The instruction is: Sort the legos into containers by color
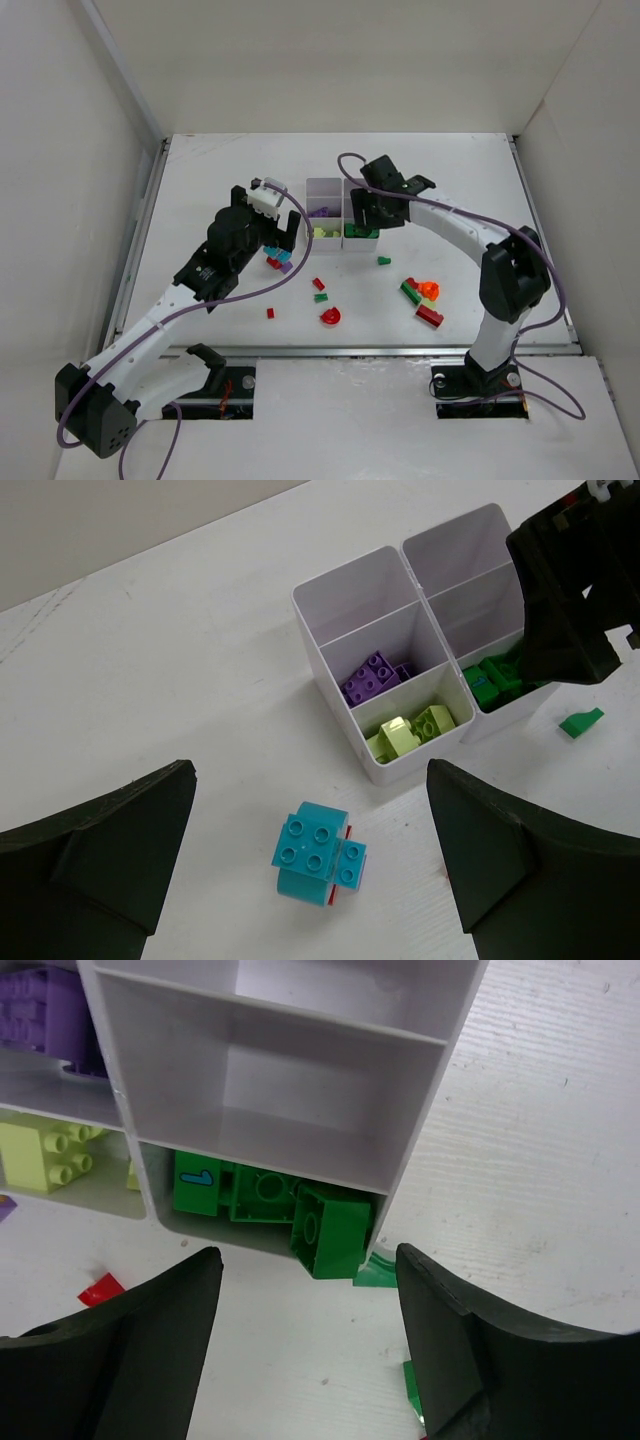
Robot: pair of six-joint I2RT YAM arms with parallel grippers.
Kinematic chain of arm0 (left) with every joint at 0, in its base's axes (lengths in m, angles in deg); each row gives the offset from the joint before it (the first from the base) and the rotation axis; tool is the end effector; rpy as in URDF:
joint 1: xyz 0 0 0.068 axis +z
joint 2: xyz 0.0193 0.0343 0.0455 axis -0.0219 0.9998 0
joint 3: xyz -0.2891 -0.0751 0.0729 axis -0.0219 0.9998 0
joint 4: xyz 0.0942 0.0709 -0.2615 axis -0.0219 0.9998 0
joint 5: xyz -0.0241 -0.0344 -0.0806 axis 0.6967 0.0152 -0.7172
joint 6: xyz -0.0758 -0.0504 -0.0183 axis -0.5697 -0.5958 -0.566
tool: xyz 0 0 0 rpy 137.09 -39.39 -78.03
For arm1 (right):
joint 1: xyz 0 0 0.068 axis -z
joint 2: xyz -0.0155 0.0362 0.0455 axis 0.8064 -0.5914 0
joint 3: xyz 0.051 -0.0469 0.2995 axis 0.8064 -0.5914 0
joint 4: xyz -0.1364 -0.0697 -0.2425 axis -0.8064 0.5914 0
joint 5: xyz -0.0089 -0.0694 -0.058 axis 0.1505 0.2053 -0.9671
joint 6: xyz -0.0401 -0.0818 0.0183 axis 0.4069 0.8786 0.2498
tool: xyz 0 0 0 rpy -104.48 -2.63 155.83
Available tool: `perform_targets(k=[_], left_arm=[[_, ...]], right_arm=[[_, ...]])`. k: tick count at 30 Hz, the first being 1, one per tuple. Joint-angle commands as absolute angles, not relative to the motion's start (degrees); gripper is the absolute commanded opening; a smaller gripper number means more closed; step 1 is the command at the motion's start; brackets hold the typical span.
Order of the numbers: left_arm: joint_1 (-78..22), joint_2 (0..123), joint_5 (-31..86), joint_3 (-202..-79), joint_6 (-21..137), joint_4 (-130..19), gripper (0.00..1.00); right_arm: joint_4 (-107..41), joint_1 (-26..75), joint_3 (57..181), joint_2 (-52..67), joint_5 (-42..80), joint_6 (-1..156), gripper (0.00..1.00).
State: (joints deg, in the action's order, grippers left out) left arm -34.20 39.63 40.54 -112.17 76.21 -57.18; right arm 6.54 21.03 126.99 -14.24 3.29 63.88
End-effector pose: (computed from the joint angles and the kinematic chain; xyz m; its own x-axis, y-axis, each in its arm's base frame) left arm 0.2365 -0.1447 0.3512 -0.0312 0.1650 -0.9858 0.4786 0.8683 0.1302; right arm 0.3793 0.2301 0.2387 -0.8430 -0.1287 -0.5223 -0.1940 0.9784 0.0720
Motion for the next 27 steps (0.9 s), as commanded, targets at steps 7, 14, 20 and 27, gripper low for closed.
perform_targets(k=[7,14,20,27], left_arm=[[-34.1,37.9,40.9,-112.0,76.0,-60.1,1.00],[-34.1,37.9,40.3,-111.0,75.4,-60.1,1.00],[-34.1,37.9,40.3,-111.0,75.4,-60.1,1.00],[-34.1,37.9,40.3,-111.0,75.4,-60.1,1.00]], right_arm=[[8.4,19.1,129.4,-5.3,1.5,65.5,0.77],[3.2,24.4,110.3,2.6,6.4,65.5,0.78],[-3.0,24.4,106.6,-1.2,9.0,64.3,0.77],[-6.3,24.4,106.6,-6.6,7.1,62.5,0.70]])
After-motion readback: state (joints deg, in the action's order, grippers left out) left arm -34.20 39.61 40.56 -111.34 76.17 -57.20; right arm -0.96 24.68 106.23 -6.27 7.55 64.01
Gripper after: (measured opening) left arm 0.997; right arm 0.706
